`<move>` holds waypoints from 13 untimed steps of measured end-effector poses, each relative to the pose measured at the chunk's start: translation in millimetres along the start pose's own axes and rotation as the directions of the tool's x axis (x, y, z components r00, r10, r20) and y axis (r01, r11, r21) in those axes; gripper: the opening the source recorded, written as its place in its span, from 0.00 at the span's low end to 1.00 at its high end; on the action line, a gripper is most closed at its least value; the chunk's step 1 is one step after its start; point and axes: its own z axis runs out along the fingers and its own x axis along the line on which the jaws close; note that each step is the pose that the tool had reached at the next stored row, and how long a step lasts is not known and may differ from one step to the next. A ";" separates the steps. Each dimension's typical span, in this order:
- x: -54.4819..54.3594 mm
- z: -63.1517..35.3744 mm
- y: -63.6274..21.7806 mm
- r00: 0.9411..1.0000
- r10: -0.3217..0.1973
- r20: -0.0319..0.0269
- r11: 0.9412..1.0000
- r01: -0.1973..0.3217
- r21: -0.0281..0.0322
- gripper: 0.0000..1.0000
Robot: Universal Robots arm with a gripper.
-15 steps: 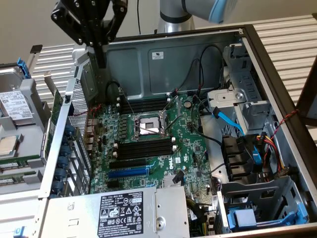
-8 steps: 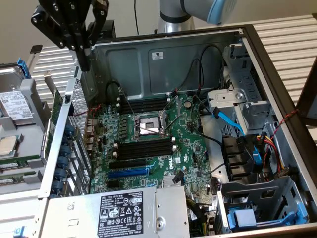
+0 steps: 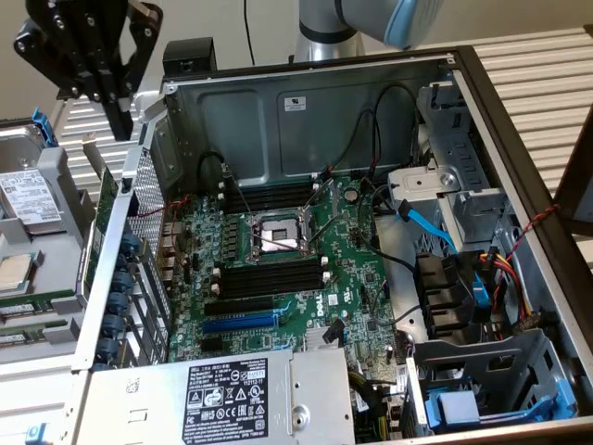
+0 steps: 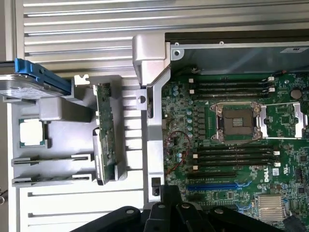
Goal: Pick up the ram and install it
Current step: 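Reach for the ram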
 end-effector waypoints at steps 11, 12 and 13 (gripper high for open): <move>49.5 -0.3 -5.5 1.000 0.000 0.000 1.000 0.000 -0.001 0.11; 53.6 -0.1 -5.8 1.000 0.000 0.000 1.000 0.000 -0.001 0.11; 57.5 0.2 -6.1 1.000 0.000 0.000 1.000 0.000 -0.001 0.11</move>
